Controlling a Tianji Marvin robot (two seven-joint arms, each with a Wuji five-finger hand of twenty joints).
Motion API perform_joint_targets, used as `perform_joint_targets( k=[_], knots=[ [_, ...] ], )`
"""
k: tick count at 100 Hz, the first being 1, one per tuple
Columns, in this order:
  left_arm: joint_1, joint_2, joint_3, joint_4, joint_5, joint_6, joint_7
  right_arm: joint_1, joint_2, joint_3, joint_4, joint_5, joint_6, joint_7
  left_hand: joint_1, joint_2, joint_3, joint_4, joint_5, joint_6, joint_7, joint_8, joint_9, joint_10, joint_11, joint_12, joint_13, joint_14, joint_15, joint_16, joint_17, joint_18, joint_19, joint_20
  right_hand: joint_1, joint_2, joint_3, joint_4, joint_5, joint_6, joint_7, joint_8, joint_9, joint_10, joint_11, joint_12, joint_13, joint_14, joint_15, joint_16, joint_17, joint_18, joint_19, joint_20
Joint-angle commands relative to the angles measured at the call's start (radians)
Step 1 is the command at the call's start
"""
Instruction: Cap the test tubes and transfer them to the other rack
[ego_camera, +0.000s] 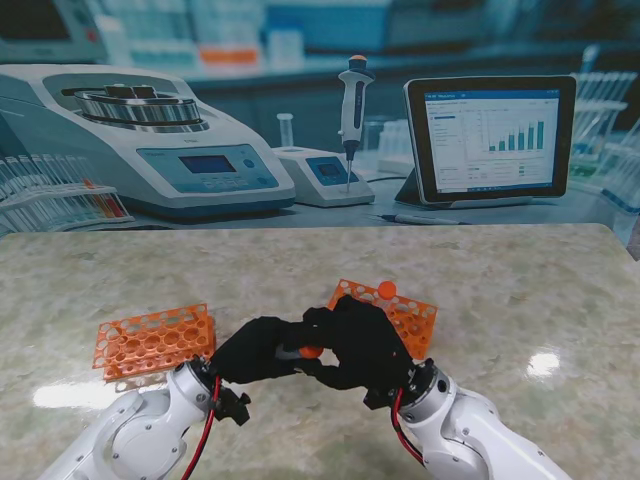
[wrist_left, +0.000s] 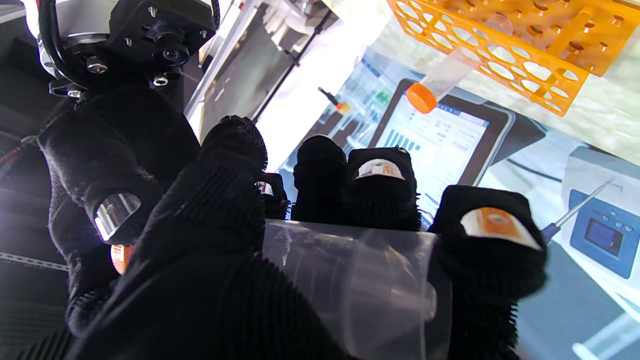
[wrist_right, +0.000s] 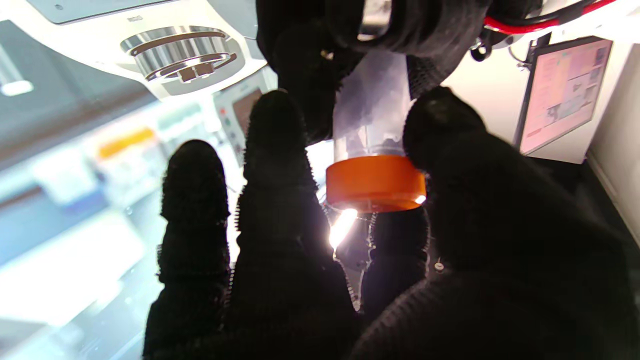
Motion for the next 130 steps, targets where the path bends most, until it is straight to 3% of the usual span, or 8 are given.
perform_joint_targets(
  k=[1, 25, 64, 82, 104, 116, 130],
  knots=[
    [0.000, -0.003, 0.002, -0.015, 0.001, -0.004, 0.001, -0.006, 0.006, -0.009, -0.002, -0.018, -0.019, 0.021, 0.031, 0.027, 0.012, -0.006, 0.003, -0.054, 0.084, 0.066, -0.017, -0.035, -0.003, -0.003, -0.008, -0.017, -0.005, -0.009, 0.019, -0.063, 0.108, -0.001, 0.058, -0.037, 0.042, -0.019, -0.034, -0.024, 0.028, -0.019, 0.049, -0.206, 0.014, 0.023, 0.036, -0.032, 0.010, 0.002, 0.025, -0.036, 0.004, -0.019],
    [0.002, -0.003, 0.004, -0.018, 0.005, -0.008, 0.003, -0.004, 0.019, -0.002, -0.016, -0.033, -0.065, 0.094, 0.030, 0.026, 0.013, -0.006, 0.003, -0.054, 0.084, 0.066, -0.019, -0.036, -0.003, -0.002, -0.008, -0.017, -0.005, -0.008, 0.017, -0.063, 0.108, 0.000, 0.085, -0.035, 0.071, -0.018, -0.046, 0.016, 0.057, -0.042, 0.050, -0.201, -0.003, 0.031, 0.019, -0.025, 0.004, 0.008, 0.032, -0.037, -0.026, -0.041],
    [0.012, -0.004, 0.005, -0.027, 0.011, -0.028, 0.012, 0.037, 0.023, -0.030, 0.004, -0.028, -0.080, 0.146, 0.030, 0.023, 0.015, -0.006, 0.000, -0.052, 0.083, 0.068, -0.024, -0.034, -0.004, 0.000, -0.014, -0.016, -0.006, -0.007, 0.008, -0.062, 0.109, 0.004, 0.098, -0.048, 0.097, -0.019, -0.052, 0.047, 0.052, -0.042, 0.036, -0.193, -0.006, 0.043, -0.006, -0.023, -0.012, 0.020, 0.041, -0.040, -0.061, -0.063],
    [0.019, -0.007, 0.004, -0.030, 0.013, -0.041, 0.024, 0.049, 0.021, -0.032, 0.013, -0.011, -0.097, 0.176, 0.029, 0.022, 0.016, -0.006, 0.001, -0.054, 0.084, 0.069, -0.024, -0.035, -0.004, 0.001, -0.015, -0.017, -0.006, -0.006, 0.008, -0.062, 0.109, 0.004, 0.164, -0.046, 0.183, -0.007, -0.028, 0.045, 0.068, -0.030, 0.066, -0.195, -0.001, 0.055, 0.010, -0.021, 0.004, 0.018, 0.078, -0.060, -0.060, -0.077],
    [0.020, -0.006, 0.005, -0.031, 0.012, -0.045, 0.023, 0.063, 0.020, -0.034, 0.020, 0.009, -0.119, 0.214, 0.028, 0.022, 0.018, -0.006, 0.001, -0.054, 0.083, 0.070, -0.024, -0.035, -0.005, 0.002, -0.015, -0.017, -0.007, -0.006, 0.008, -0.062, 0.109, 0.005, 0.214, 0.007, 0.332, 0.001, 0.045, 0.041, 0.043, 0.047, 0.100, -0.202, 0.047, 0.096, 0.045, -0.044, 0.068, 0.052, 0.127, -0.087, -0.021, -0.071],
    [0.022, -0.006, 0.004, -0.032, 0.013, -0.049, 0.022, 0.070, 0.015, -0.035, 0.026, 0.038, -0.135, 0.245, 0.026, 0.023, 0.018, -0.007, 0.000, -0.055, 0.083, 0.070, -0.024, -0.036, -0.005, 0.002, -0.016, -0.017, -0.007, -0.006, 0.008, -0.062, 0.108, 0.005, 0.203, 0.049, 0.421, 0.009, 0.094, 0.035, 0.028, 0.158, 0.113, -0.211, 0.112, 0.133, 0.070, -0.059, 0.101, 0.118, 0.139, -0.091, -0.006, -0.042],
    [0.022, -0.006, 0.004, -0.033, 0.012, -0.050, 0.022, 0.080, 0.009, -0.031, 0.034, 0.081, -0.158, 0.285, 0.026, 0.022, 0.020, -0.007, 0.001, -0.056, 0.082, 0.069, -0.023, -0.037, -0.006, 0.002, -0.016, -0.018, -0.007, -0.006, 0.008, -0.063, 0.108, 0.006, 0.177, 0.068, 0.470, 0.034, 0.140, 0.008, 0.057, 0.208, 0.154, -0.228, 0.155, 0.153, 0.107, -0.070, 0.162, 0.171, 0.183, -0.097, 0.030, -0.010]
  ],
)
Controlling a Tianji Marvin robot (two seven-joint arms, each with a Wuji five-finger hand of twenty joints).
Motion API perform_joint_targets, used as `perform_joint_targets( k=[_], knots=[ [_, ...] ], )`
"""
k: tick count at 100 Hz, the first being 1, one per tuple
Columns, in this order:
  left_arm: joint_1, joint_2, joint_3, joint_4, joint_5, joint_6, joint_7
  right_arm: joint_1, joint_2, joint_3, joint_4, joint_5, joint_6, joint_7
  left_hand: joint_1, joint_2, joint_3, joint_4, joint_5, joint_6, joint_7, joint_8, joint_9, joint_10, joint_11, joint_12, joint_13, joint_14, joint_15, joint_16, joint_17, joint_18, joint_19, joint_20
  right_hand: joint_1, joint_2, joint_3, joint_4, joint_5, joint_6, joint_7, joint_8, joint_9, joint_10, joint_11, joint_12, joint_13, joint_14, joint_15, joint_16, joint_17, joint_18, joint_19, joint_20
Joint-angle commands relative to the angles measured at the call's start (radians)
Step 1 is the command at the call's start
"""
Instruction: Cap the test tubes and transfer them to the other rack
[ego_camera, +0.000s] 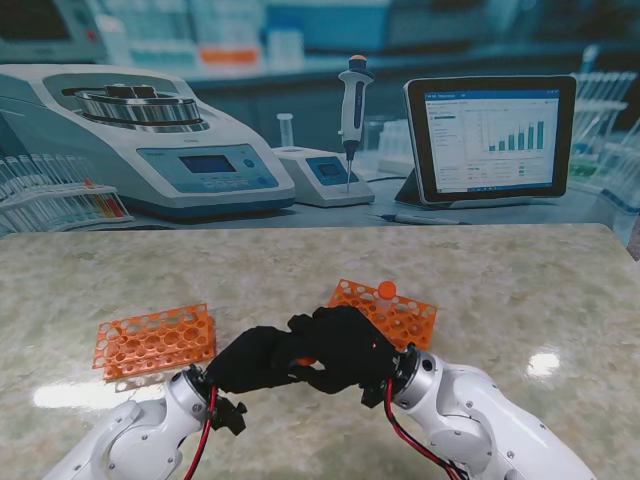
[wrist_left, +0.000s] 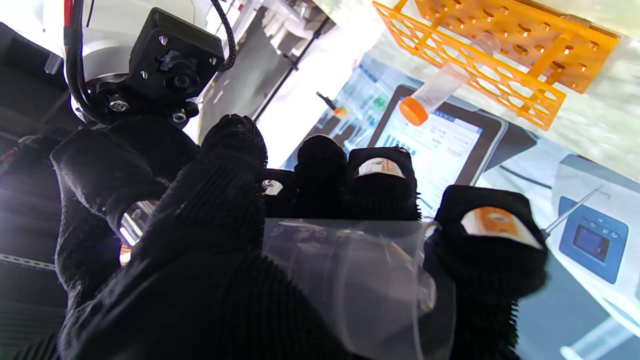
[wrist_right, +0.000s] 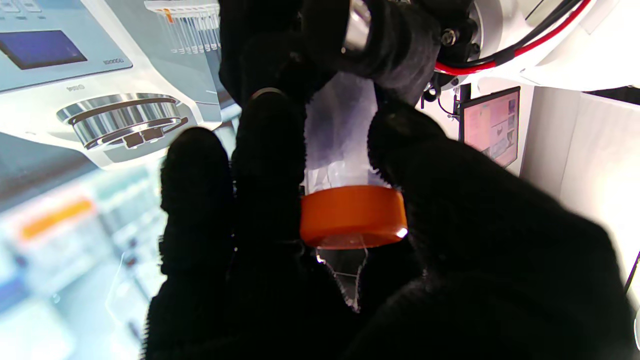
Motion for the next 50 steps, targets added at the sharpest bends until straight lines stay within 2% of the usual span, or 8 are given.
perform_joint_targets(
  k=[1, 19, 34, 50],
  knots=[
    [-0.006, -0.012, 0.011, -0.048, -0.002, -0.021, 0.000, -0.009, -0.008, -0.014, 0.030, -0.008, -0.006, 0.028, 0.026, 0.030, 0.020, -0.006, -0.055, -0.158, 0.075, 0.069, -0.023, -0.037, -0.006, 0.002, -0.016, -0.018, 0.001, -0.006, 0.010, -0.063, 0.108, 0.011, 0.135, 0.096, 0.258, 0.066, 0.032, -0.027, 0.029, 0.027, 0.160, -0.424, 0.174, -0.007, 0.032, -0.085, 0.055, 0.038, 0.040, -0.050, 0.044, 0.034],
    [-0.006, -0.012, 0.012, -0.049, -0.002, -0.019, 0.000, 0.000, -0.015, -0.007, 0.036, 0.030, -0.031, 0.056, 0.019, 0.025, 0.024, -0.007, -0.055, -0.165, 0.068, 0.060, -0.026, -0.041, -0.018, -0.006, -0.018, -0.020, -0.018, -0.014, 0.000, -0.063, 0.092, 0.007, 0.089, 0.044, 0.321, 0.114, 0.107, -0.059, 0.046, 0.040, 0.235, -0.437, 0.183, -0.020, 0.044, -0.091, 0.161, 0.061, 0.115, -0.054, 0.091, 0.048],
    [-0.005, -0.012, 0.010, -0.050, 0.005, -0.017, 0.004, -0.002, -0.018, 0.002, 0.031, 0.043, -0.047, 0.066, 0.010, 0.011, 0.046, -0.009, -0.060, -0.175, 0.060, 0.033, -0.032, -0.043, -0.040, -0.025, -0.021, -0.017, -0.063, -0.030, -0.025, -0.051, 0.049, 0.001, 0.080, 0.017, 0.339, 0.125, 0.141, -0.080, 0.052, 0.037, 0.267, -0.446, 0.181, -0.031, 0.048, -0.092, 0.195, 0.044, 0.132, -0.050, 0.122, 0.048],
    [-0.003, -0.011, 0.007, -0.052, 0.007, -0.012, 0.001, -0.014, -0.020, 0.015, 0.016, 0.047, -0.067, 0.064, 0.018, -0.011, 0.048, -0.022, -0.081, -0.188, 0.042, -0.014, -0.043, -0.045, -0.084, 0.030, -0.040, -0.011, -0.132, -0.045, -0.087, -0.020, -0.035, 0.011, 0.071, 0.005, 0.361, 0.138, 0.161, -0.092, 0.067, 0.039, 0.284, -0.451, 0.187, -0.030, 0.046, -0.095, 0.229, 0.035, 0.137, -0.041, 0.146, 0.042]
  ],
)
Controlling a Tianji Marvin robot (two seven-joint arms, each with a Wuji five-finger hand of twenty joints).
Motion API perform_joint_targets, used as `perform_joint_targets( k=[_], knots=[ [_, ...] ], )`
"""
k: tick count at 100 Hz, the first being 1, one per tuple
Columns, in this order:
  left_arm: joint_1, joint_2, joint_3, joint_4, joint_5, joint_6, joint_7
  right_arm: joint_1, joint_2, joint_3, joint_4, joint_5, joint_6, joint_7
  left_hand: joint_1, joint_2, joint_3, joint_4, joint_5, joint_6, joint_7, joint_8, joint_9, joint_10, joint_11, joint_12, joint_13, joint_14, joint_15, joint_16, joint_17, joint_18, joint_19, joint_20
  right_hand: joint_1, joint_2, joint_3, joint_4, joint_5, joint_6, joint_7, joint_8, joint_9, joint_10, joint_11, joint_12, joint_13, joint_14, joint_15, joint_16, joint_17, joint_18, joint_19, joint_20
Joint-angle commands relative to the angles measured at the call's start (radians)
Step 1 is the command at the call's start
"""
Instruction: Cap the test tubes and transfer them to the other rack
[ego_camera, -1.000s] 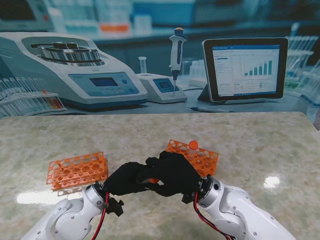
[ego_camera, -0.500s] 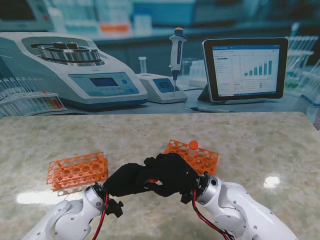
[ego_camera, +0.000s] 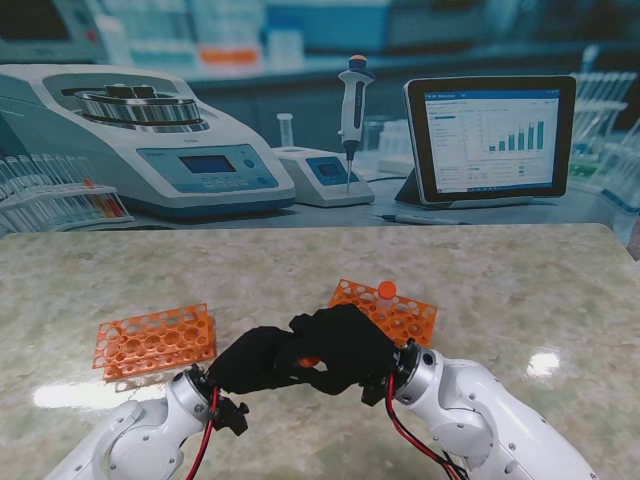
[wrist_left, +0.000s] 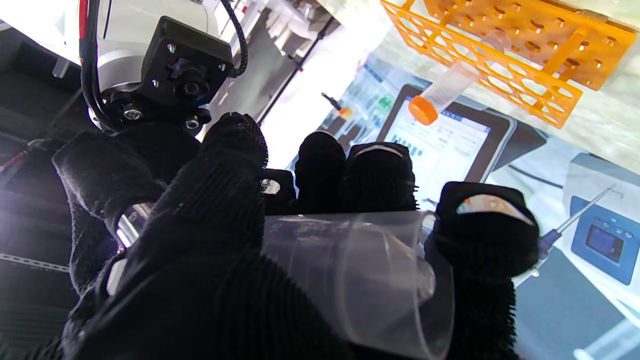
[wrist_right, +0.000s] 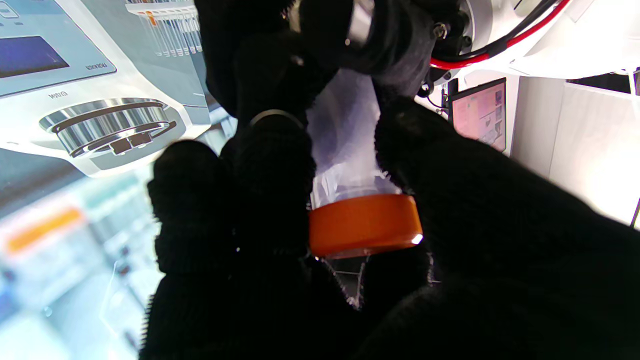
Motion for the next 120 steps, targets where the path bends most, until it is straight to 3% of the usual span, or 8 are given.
perform_joint_targets(
  k=[1, 35, 88, 120],
  knots=[
    [-0.004, -0.009, 0.004, -0.040, -0.003, -0.009, 0.000, -0.023, -0.003, -0.006, 0.005, -0.004, -0.007, 0.013, 0.019, 0.000, 0.038, -0.021, -0.081, -0.164, 0.040, 0.002, -0.028, -0.045, -0.028, 0.029, -0.018, -0.011, -0.032, -0.014, -0.030, -0.021, 0.006, 0.014, 0.144, 0.070, 0.236, 0.137, 0.084, -0.050, 0.064, 0.028, 0.220, -0.483, 0.186, -0.006, 0.001, -0.067, 0.045, -0.003, 0.028, -0.031, 0.051, 0.015],
    [-0.002, -0.005, -0.002, -0.045, -0.009, 0.002, -0.021, -0.039, -0.007, 0.007, -0.019, -0.002, -0.030, -0.001, 0.048, -0.006, -0.032, -0.017, -0.159, -0.184, -0.017, -0.163, -0.066, -0.036, -0.146, 0.046, -0.067, 0.010, -0.183, -0.048, -0.162, 0.026, -0.160, 0.037, 0.144, 0.073, 0.255, 0.142, 0.087, -0.047, 0.078, 0.033, 0.222, -0.476, 0.199, 0.006, -0.002, -0.065, 0.067, -0.012, 0.022, -0.016, 0.055, 0.010],
    [-0.012, 0.000, 0.004, -0.046, -0.023, 0.024, -0.049, -0.068, -0.010, 0.011, -0.052, -0.046, -0.061, -0.075, 0.041, -0.003, -0.061, -0.013, -0.188, -0.186, -0.058, -0.218, -0.088, -0.032, -0.198, 0.030, -0.093, 0.019, -0.255, -0.068, -0.220, 0.042, -0.236, 0.049, 0.148, 0.073, 0.255, 0.136, 0.083, -0.041, 0.080, 0.036, 0.217, -0.471, 0.201, 0.008, -0.003, -0.060, 0.069, -0.017, 0.019, -0.009, 0.050, 0.014],
    [-0.015, 0.001, 0.006, -0.045, -0.024, 0.025, -0.052, -0.084, -0.007, 0.018, -0.069, -0.057, -0.070, -0.075, 0.029, -0.006, -0.087, -0.015, -0.201, -0.191, -0.097, -0.257, -0.101, -0.032, -0.229, 0.003, -0.098, 0.024, -0.309, -0.092, -0.233, 0.052, -0.283, 0.039, 0.150, 0.078, 0.251, 0.132, 0.078, -0.036, 0.075, 0.035, 0.212, -0.467, 0.201, 0.009, -0.003, -0.059, 0.063, -0.021, 0.017, -0.007, 0.043, 0.015]
  ],
)
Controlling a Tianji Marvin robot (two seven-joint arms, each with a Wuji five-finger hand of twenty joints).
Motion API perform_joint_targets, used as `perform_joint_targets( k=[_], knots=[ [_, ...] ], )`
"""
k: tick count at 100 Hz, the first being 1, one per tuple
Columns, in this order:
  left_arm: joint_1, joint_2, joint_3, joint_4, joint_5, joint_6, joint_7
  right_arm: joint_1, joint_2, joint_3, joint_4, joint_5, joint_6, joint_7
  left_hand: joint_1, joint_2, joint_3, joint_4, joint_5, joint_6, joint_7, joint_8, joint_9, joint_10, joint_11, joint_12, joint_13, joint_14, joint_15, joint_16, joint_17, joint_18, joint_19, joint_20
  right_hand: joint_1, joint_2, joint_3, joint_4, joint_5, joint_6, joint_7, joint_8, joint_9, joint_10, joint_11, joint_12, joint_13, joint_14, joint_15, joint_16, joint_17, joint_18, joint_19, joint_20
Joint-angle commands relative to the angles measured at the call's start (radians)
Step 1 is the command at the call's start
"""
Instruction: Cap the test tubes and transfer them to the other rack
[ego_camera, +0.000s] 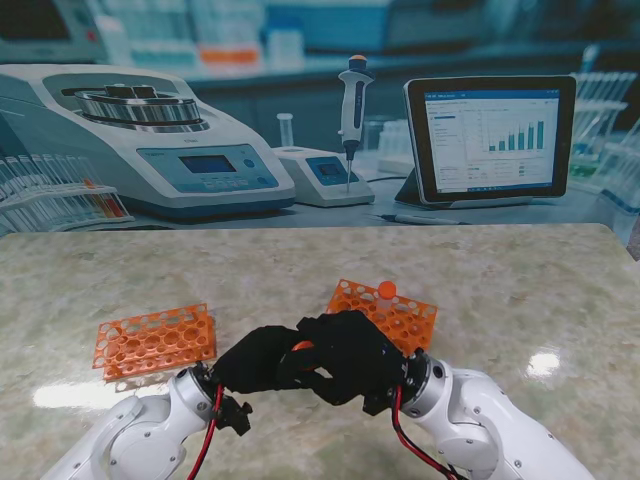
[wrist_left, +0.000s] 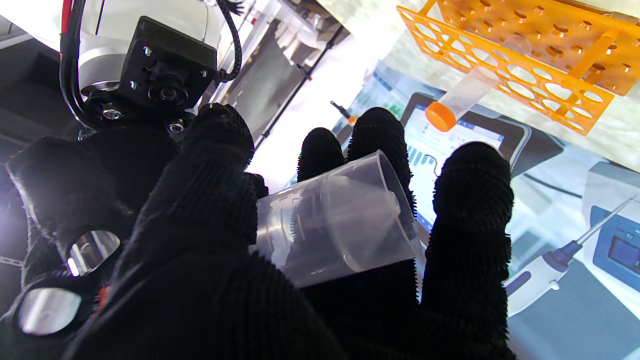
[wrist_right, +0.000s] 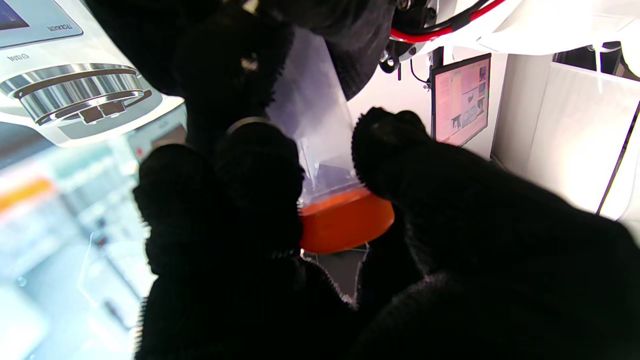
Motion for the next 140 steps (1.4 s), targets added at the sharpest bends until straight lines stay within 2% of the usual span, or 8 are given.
perform_joint_targets(
  k=[1, 28, 53, 78, 84, 100, 118, 140],
  knots=[
    [-0.009, -0.005, -0.002, -0.011, -0.003, 0.009, 0.001, -0.018, -0.003, -0.018, -0.017, -0.006, -0.018, 0.016, 0.029, 0.003, 0.005, -0.011, -0.111, 0.037, -0.060, -0.036, -0.028, -0.031, -0.022, -0.013, -0.026, 0.009, -0.017, -0.012, -0.009, 0.021, -0.022, 0.018, 0.117, 0.085, 0.164, 0.120, 0.067, -0.046, 0.072, 0.025, 0.157, -0.613, 0.192, 0.029, -0.051, -0.107, 0.011, -0.008, 0.010, -0.043, 0.019, 0.015],
    [-0.006, -0.004, -0.004, -0.014, -0.002, 0.006, -0.001, -0.006, -0.004, -0.019, -0.001, 0.012, -0.011, 0.039, 0.030, 0.012, -0.056, -0.003, -0.130, 0.032, -0.188, -0.187, -0.064, -0.012, -0.096, -0.147, -0.058, 0.035, -0.092, -0.037, -0.070, 0.034, -0.075, 0.027, 0.117, 0.084, 0.165, 0.121, 0.068, -0.046, 0.074, 0.027, 0.158, -0.613, 0.194, 0.031, -0.050, -0.107, 0.011, -0.007, 0.010, -0.042, 0.016, 0.018],
    [-0.001, 0.000, -0.009, -0.021, -0.012, 0.016, -0.024, -0.017, -0.003, -0.010, -0.017, 0.010, -0.026, 0.047, 0.044, 0.020, -0.091, 0.006, -0.086, 0.082, -0.388, -0.477, -0.090, 0.018, -0.196, -0.403, -0.090, 0.066, -0.211, -0.096, -0.149, 0.053, -0.198, 0.036, 0.110, 0.086, 0.173, 0.131, 0.074, -0.052, 0.079, 0.030, 0.163, -0.619, 0.200, 0.035, -0.050, -0.111, 0.023, 0.000, 0.010, -0.045, 0.017, 0.022],
    [0.003, 0.003, -0.012, -0.026, -0.009, 0.023, -0.032, -0.021, -0.003, -0.006, -0.020, 0.009, -0.032, 0.048, 0.033, 0.029, -0.086, 0.004, -0.054, 0.115, -0.514, -0.580, -0.106, 0.021, -0.255, -0.490, -0.110, 0.072, -0.303, -0.153, -0.212, 0.063, -0.309, 0.024, 0.110, 0.086, 0.174, 0.133, 0.075, -0.052, 0.080, 0.031, 0.163, -0.617, 0.201, 0.036, -0.050, -0.110, 0.024, 0.001, 0.010, -0.044, 0.017, 0.025],
    [0.004, 0.003, -0.014, -0.027, -0.003, 0.026, -0.031, -0.022, -0.003, -0.006, -0.021, 0.011, -0.031, 0.048, 0.053, 0.031, -0.079, 0.005, -0.052, 0.106, -0.508, -0.574, -0.098, 0.019, -0.243, -0.486, -0.102, 0.070, -0.282, -0.138, -0.195, 0.052, -0.270, 0.043, 0.111, 0.087, 0.173, 0.132, 0.071, -0.048, 0.078, 0.030, 0.161, -0.613, 0.200, 0.036, -0.051, -0.108, 0.024, 0.001, 0.009, -0.042, 0.016, 0.026],
    [0.011, 0.002, -0.014, -0.033, -0.002, 0.027, -0.027, -0.022, 0.001, -0.003, -0.025, 0.017, -0.018, 0.077, 0.178, 0.099, -0.066, 0.014, -0.035, 0.081, -0.440, -0.570, -0.010, 0.025, -0.274, -0.149, -0.057, 0.043, -0.048, 0.015, -0.069, -0.008, -0.027, 0.107, 0.112, 0.104, 0.154, 0.118, 0.043, -0.028, 0.053, 0.021, 0.138, -0.596, 0.184, 0.028, -0.051, -0.103, -0.005, -0.015, 0.005, -0.051, 0.002, 0.024],
    [0.011, 0.001, -0.013, -0.032, -0.008, 0.013, -0.022, -0.016, 0.006, -0.002, -0.024, 0.021, 0.002, 0.104, 0.267, 0.136, -0.061, 0.020, -0.006, 0.126, -0.420, -0.599, 0.030, 0.056, -0.292, -0.090, -0.038, -0.030, 0.170, 0.080, 0.032, -0.106, 0.158, 0.138, 0.112, 0.107, 0.098, 0.100, 0.008, -0.006, 0.012, 0.000, 0.105, -0.581, 0.155, 0.004, -0.052, -0.101, -0.044, -0.036, 0.000, -0.063, -0.014, 0.024],
    [0.009, 0.004, -0.012, -0.032, -0.020, -0.002, -0.036, -0.010, 0.018, 0.006, -0.031, 0.001, 0.043, 0.140, 0.321, 0.141, -0.036, 0.017, 0.008, 0.142, -0.399, -0.592, 0.035, 0.079, -0.298, -0.056, -0.046, -0.043, 0.235, 0.088, 0.074, -0.136, 0.154, 0.134, 0.061, 0.021, -0.126, -0.006, -0.179, -0.018, 0.167, -0.291, 0.040, -0.571, 0.100, -0.015, -0.052, -0.128, -0.098, -0.046, -0.024, -0.081, -0.040, 0.045]
  ],
)
